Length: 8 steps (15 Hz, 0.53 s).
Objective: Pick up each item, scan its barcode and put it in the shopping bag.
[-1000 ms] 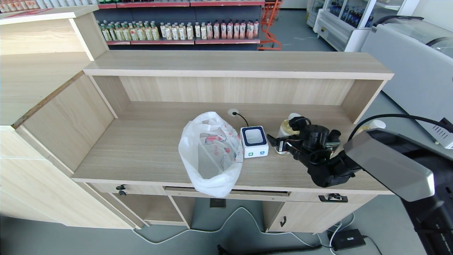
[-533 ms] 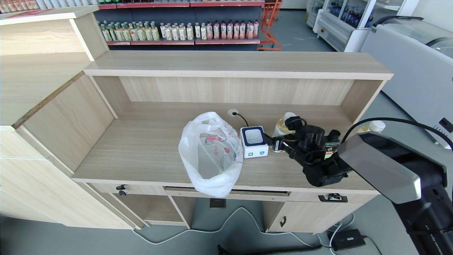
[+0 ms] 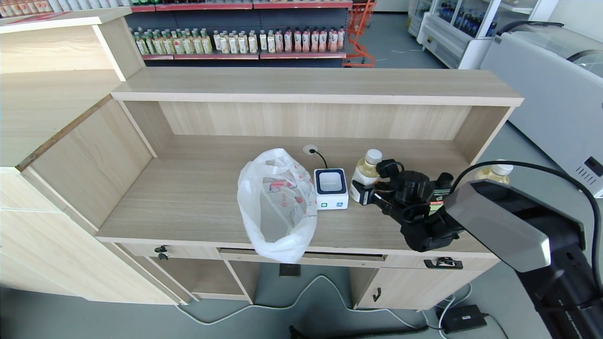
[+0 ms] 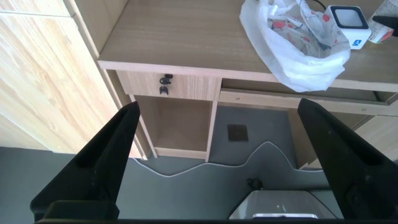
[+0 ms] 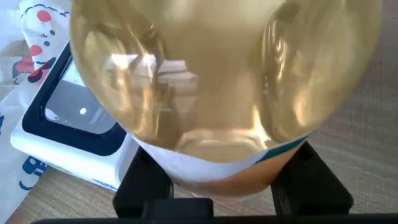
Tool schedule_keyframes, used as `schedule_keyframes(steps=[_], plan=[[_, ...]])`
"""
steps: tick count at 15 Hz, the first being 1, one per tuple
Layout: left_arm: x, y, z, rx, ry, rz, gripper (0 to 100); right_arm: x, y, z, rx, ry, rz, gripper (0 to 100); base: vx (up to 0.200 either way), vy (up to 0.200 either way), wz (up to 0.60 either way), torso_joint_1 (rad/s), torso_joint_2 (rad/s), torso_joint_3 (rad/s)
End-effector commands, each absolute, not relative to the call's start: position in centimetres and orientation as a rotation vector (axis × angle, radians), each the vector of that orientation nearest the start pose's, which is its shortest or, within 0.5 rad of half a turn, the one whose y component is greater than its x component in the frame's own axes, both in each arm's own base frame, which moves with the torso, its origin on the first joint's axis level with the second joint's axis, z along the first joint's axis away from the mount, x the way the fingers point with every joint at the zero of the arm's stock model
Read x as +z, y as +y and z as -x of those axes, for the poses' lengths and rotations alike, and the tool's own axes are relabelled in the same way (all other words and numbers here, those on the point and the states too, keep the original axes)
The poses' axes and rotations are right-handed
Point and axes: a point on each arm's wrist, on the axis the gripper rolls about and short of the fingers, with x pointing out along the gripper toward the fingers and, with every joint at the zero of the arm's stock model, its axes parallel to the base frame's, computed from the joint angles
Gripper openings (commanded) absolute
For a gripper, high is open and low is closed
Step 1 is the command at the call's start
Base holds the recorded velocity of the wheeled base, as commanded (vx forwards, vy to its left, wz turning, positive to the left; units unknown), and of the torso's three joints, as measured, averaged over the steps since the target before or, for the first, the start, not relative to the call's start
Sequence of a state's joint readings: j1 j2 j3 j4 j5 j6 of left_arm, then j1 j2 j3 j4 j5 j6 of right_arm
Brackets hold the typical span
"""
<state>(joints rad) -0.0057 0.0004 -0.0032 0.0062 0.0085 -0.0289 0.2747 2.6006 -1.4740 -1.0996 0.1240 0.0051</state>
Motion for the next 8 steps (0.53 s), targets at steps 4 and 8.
schedule_keyframes(steps=[4,8], plan=[[7.5,0.0,2.3,0.003,0.005,0.029,100,3.7,12.8,-48.6,0.379,-0.008,-0.007,0,0.000,0.000,0.00,0.000,0.00,0.000],[7.6,0.0,2.3,0.003,0.003,0.029,100,5.7,11.5,-48.7,0.354,-0.045,-0.007,0,0.000,0.000,0.00,0.000,0.00,0.000]])
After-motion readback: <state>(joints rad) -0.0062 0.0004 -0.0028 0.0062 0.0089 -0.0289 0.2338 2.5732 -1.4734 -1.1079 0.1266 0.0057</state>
